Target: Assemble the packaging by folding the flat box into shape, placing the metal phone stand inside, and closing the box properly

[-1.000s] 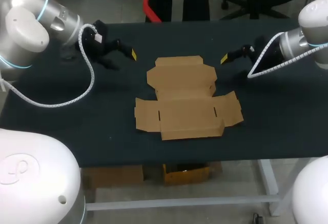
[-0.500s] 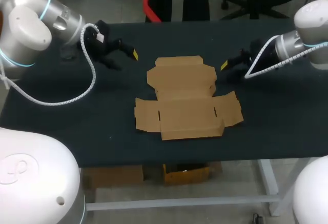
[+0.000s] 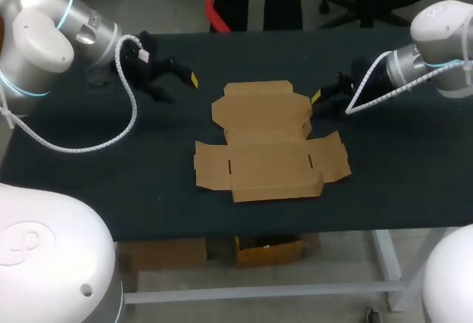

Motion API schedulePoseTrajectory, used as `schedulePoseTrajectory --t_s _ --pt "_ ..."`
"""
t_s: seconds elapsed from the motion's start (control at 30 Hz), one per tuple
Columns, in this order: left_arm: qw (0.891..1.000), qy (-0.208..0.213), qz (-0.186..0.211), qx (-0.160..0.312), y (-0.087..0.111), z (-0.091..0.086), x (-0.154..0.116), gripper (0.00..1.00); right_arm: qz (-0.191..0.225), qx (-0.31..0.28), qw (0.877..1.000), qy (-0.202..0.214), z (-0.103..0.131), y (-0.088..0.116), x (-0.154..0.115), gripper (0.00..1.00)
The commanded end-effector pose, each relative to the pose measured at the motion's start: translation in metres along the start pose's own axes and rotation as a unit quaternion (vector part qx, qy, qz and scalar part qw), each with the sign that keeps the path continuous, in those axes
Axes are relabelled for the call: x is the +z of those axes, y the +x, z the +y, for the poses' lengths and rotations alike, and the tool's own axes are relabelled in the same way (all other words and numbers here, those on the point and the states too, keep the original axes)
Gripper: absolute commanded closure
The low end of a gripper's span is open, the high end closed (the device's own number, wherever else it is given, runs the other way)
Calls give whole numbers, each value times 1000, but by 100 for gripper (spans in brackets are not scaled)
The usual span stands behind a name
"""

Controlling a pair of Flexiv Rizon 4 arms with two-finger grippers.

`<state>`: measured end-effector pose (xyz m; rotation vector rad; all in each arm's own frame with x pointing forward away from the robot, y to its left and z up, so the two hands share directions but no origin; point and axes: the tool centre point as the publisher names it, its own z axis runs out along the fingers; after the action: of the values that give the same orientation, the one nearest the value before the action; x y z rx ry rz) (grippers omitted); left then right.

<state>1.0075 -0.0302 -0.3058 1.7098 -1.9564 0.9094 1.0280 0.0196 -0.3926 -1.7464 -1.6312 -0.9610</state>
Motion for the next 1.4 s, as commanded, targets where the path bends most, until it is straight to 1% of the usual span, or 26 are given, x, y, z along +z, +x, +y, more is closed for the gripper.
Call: schedulePoseTrajectory --t_s 0.03,0.3,0.57,0.9,1.17,1.4 --pt "1000 -1 -1 0 0 -1 0 0 5 2 1000 11 8 -6 7 61" --pt "1000 -3 0 0 -1 -3 2 0 4 6 1000 15 12 -11 11 64" --pt "1000 -4 1 -2 -3 -4 3 0 14 11 1000 15 16 -16 18 65" --pt "1000 -2 4 -4 -5 -4 3 0 30 8 999 16 17 -9 27 61" --pt "1000 -1 8 -5 -8 -1 2 0 36 5 999 15 17 -4 32 63" --pt "1000 2 11 -5 -10 1 0 0 43 15 999 0 16 -1 39 62"
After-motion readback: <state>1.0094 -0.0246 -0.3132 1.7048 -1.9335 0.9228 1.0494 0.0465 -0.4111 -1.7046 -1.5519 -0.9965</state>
